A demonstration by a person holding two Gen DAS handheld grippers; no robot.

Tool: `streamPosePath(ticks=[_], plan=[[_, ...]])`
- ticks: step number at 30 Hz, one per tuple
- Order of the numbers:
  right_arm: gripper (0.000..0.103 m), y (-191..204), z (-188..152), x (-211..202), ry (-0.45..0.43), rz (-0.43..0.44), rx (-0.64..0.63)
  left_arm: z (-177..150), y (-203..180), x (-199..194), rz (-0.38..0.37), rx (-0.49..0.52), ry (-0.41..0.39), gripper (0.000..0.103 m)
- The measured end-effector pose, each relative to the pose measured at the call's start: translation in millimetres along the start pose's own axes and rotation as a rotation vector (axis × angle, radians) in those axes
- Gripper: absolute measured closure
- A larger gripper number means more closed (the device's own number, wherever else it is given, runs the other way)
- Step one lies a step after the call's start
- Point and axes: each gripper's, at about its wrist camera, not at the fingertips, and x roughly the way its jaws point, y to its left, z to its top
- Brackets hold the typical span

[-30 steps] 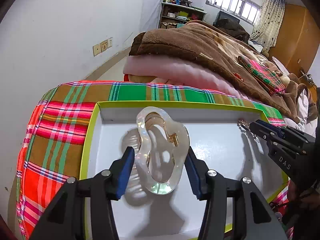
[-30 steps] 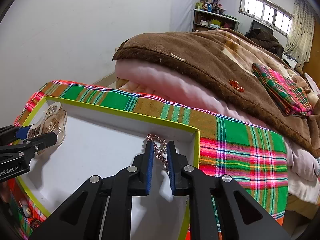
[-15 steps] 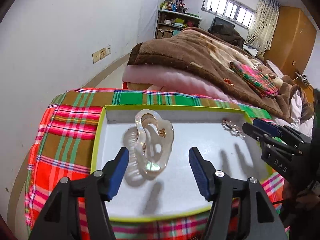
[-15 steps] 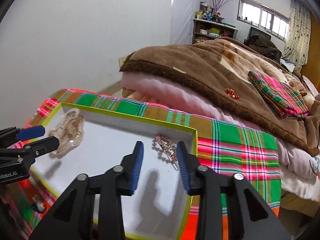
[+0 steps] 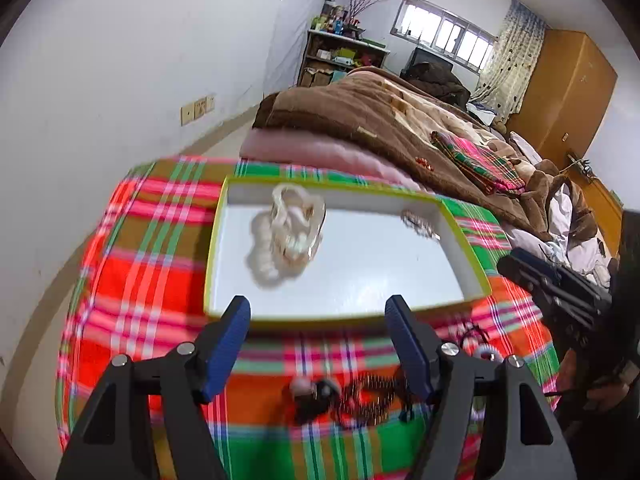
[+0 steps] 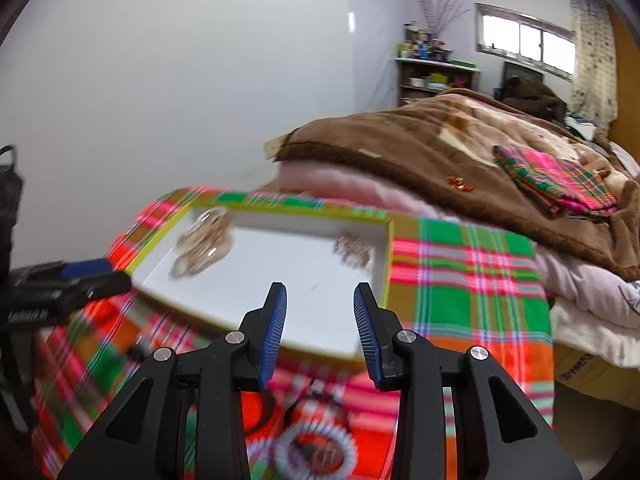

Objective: Organize jewelry
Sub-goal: 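Move the right tool to the black leather bracelet and close on it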

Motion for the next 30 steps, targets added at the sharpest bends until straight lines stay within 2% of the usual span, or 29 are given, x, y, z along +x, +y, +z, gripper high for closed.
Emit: streamPosePath(ticks=[3, 6, 14, 20, 25, 28, 30], plan=[[0.067, 11, -14, -4, 0.02, 0.032, -0.06, -11, 5, -3, -0.008, -0.02, 0.02, 0.031], [0.067, 21, -27, -4, 0.054, 0.106, -0.097, -21, 8, -7, 0.002, -0.032, 0.041, 0.031], [0.067, 41, -46, 7, 0.133, 0.195, -0.187, -44, 10, -13, -0.019, -0.033, 0.075, 0.031], [0.067, 52, -56, 21, 0.179, 0.205, -0.226, -58, 16, -14, -0.021, -0.057, 0.085, 0.031], [0.067, 54, -56, 23, 0.181, 0.194, -0.237, -62, 18, -14, -0.007, -0.061, 0.091, 0.031], [0.067, 45, -49, 16, 0.145, 0.215, -0.193, -64, 19, -14, -0.007, -0.063, 0.092, 0.031], [0.067, 38, -43, 13, 0.116, 0.194, -0.163, -65, 19, -13, -0.006, -0.065, 0.093, 0.031]])
